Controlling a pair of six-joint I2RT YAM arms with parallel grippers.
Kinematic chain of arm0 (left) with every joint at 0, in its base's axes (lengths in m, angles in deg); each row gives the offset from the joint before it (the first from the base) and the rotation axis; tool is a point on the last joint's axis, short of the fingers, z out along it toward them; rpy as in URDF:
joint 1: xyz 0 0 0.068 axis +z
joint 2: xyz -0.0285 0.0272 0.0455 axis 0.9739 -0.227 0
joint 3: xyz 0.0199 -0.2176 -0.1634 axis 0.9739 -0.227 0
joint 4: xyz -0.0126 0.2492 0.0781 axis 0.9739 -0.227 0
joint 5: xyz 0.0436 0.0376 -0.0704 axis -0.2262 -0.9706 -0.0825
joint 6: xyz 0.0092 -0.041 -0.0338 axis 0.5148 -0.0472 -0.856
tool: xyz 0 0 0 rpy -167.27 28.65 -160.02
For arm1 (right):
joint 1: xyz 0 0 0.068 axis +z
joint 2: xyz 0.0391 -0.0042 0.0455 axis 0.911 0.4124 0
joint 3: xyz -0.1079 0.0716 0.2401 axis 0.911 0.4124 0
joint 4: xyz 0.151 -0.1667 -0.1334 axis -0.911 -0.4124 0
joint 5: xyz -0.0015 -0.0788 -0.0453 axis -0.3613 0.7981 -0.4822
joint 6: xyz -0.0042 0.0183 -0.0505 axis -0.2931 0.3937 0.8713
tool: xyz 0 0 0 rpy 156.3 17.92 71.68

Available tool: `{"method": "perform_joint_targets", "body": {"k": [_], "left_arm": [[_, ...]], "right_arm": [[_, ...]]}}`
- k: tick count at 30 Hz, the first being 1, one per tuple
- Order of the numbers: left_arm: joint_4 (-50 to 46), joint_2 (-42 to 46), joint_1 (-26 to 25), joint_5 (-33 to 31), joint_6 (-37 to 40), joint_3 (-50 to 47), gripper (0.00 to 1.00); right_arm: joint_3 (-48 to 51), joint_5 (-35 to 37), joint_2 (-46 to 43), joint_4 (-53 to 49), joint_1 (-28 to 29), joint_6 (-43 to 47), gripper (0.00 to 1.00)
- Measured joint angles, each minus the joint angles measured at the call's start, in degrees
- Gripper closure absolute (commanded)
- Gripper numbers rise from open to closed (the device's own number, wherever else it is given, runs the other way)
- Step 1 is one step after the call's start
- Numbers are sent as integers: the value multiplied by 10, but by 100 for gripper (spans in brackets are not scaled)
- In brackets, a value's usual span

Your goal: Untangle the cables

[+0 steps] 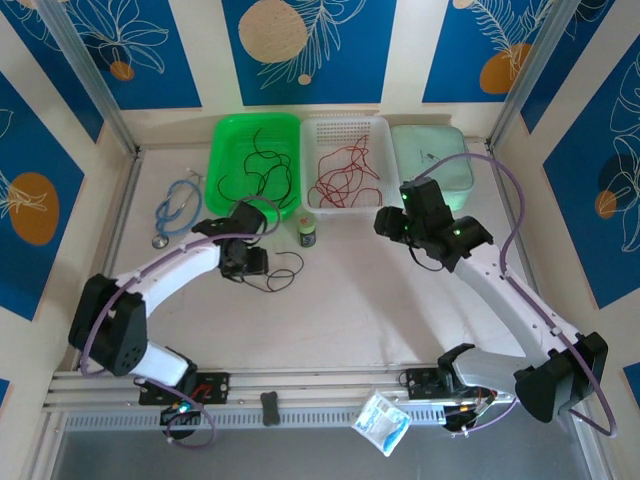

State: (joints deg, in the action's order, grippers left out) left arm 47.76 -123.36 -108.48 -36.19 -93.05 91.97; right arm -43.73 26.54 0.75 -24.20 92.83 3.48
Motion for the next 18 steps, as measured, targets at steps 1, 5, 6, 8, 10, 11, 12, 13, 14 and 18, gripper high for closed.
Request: {"method": "perform_joint_targets", "body": {"k": [1,5,6,8,10,11,12,13,14,18], "left_arm": [[9,-10,-11,7,0,0,41],[37,-54,-46,27,8,21,41],[44,-68,-53,28,15,31,41],[56,-100,-72,27,33,58,41],[67,-132,-94,22,52,86,42],[73,-149,-105,19,63,100,42],[78,-163,-115,14,74,110,42],[82,-175,-122,8,81,117,43],[83,-188,-128,0,89,124,43],[85,-226,-138,-34,113,133,44]], "right_arm": [[7,0,-1,0,2,0,52],[40,0,-1,0,14,-11,53],[48,0,-1,0,20,-13,53],[60,0,-1,-2,29,-20,53],[64,0,-1,-5,33,-24,53],[65,0,-1,-5,35,-26,53],[65,0,-2,-6,36,-28,53],[65,1,-4,-6,36,-28,53],[65,1,-6,-7,36,-30,53],[65,5,-24,-14,36,-33,53]]}}
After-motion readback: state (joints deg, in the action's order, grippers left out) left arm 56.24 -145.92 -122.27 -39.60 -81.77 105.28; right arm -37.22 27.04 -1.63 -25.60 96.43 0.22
